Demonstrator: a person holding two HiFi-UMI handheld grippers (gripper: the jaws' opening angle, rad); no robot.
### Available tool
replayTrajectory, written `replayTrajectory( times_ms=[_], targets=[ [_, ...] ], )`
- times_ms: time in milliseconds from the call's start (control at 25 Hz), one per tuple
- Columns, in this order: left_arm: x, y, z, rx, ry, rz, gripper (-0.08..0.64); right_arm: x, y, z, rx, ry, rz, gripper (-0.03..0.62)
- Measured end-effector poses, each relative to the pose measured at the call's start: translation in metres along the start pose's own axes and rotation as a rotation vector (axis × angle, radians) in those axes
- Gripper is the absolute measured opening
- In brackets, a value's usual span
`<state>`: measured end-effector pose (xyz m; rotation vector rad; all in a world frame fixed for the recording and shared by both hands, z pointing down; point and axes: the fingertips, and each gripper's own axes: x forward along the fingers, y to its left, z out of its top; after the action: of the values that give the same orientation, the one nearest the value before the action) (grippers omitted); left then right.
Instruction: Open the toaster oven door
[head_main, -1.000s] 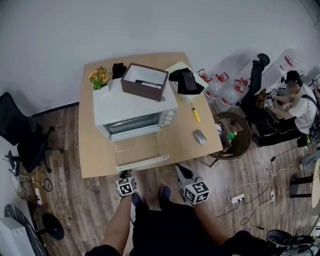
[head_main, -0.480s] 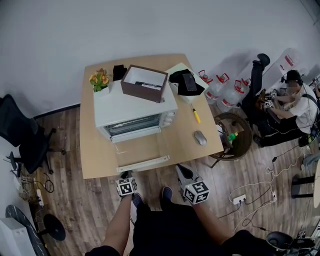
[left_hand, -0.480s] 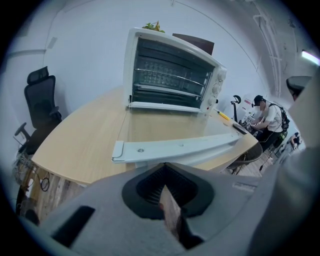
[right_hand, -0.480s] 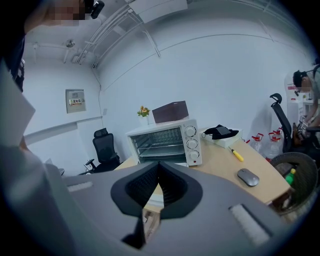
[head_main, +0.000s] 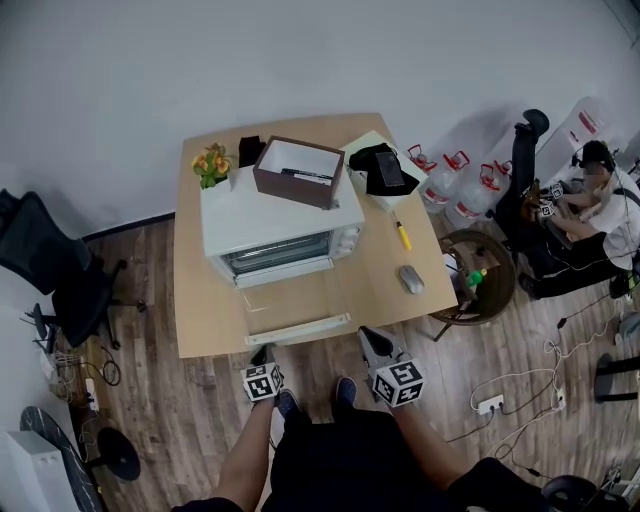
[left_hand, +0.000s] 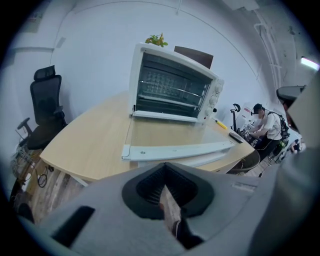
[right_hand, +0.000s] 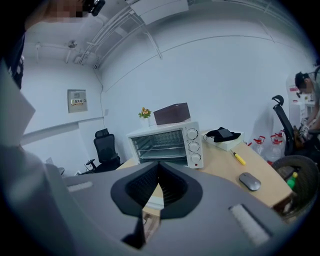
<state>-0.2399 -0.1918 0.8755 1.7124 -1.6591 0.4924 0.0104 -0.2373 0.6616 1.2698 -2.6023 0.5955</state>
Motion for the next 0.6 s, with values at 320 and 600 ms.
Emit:
replayTrajectory(
  times_ms=[320,600],
  targets=[
    [-0.038,0.001,0.05,0.008,-0.151,-0.006,0.005,0.008,0.002,0.008,0.048,-0.034,0.022,0.014],
    [-0.079,0.009,0.115,0.02,-0.312,0.008,0.005,0.014,0.002,0.018,0.067,-0.062,0.024,0.014]
  ],
)
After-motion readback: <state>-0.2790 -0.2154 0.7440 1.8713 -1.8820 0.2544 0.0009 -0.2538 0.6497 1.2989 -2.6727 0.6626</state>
